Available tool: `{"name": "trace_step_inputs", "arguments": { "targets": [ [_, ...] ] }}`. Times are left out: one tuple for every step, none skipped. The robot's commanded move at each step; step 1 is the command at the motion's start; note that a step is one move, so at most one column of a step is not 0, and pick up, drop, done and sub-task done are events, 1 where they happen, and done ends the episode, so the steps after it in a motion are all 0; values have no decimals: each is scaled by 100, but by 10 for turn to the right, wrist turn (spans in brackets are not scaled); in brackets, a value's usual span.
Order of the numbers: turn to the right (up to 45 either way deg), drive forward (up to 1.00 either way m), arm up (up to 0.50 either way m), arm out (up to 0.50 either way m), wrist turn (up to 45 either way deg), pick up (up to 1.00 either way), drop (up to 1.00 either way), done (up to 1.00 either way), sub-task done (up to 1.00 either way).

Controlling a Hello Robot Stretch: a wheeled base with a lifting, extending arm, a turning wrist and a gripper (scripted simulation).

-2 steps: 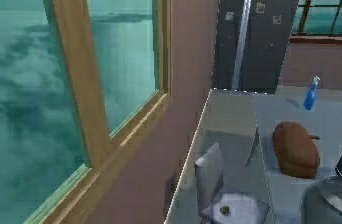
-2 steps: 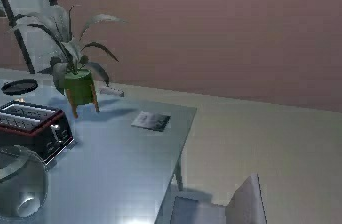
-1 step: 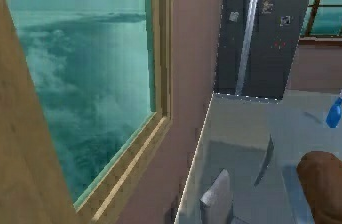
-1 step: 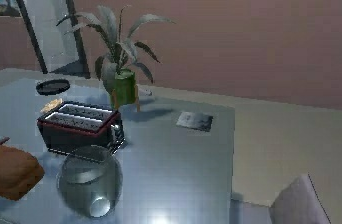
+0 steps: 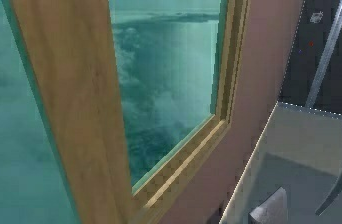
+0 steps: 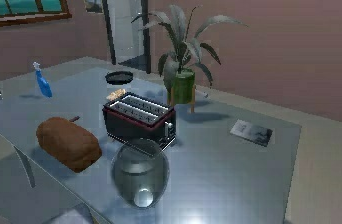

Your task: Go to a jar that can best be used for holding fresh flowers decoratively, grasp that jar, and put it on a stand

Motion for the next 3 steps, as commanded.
{"name": "trace_step_inputs", "arguments": {
  "targets": [
    [0, 0, 50, 0, 0, 0, 0, 0, 0],
    [0, 0, 38, 0, 0, 0, 0, 0, 0],
    [0, 0, 0, 10, 0, 0, 0, 0, 0]
  ]
}}
